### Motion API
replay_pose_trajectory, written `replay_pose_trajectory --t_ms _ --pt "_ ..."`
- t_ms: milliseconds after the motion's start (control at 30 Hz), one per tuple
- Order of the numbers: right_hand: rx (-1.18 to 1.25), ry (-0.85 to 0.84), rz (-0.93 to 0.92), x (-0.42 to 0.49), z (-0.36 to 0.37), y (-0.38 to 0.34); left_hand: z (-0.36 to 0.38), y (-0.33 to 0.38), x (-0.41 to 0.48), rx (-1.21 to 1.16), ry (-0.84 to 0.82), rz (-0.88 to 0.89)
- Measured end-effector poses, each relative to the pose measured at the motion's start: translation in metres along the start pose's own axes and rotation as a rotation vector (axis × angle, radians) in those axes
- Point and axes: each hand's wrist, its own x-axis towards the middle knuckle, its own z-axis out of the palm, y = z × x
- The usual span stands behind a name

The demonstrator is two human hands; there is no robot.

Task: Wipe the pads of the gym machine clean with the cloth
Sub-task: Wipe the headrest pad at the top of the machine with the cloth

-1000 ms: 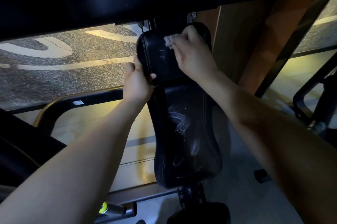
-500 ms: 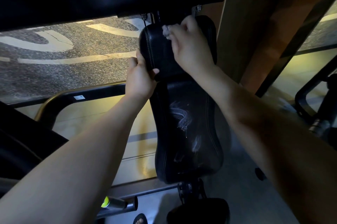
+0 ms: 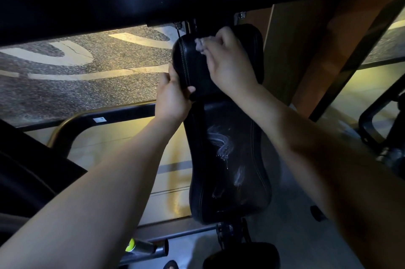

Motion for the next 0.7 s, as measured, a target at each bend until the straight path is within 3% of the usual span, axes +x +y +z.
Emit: replay_pose_trajectory --t_ms 233,467,567,700 --pt "0.010 -0.287 -0.236 -0.057 0.003 0.002 -0.005 -0.006 0.001 0.015 -0.035 0.023" --pt "0.016 -0.049 -0.045 -0.029 0.004 -0.004 -0.022 -0.008 0.002 -0.002 -0.111 0.040" --pt "0.093 -0.172 -0.122 -0.064 0.015 -0.012 -0.031 -0.015 0.003 -0.029 -0.187 0.044" --pt "-0.003 -0.281 -0.214 -0.066 0.013 -0.006 -0.037 -0.020 0.000 -0.065 -0.254 0.053"
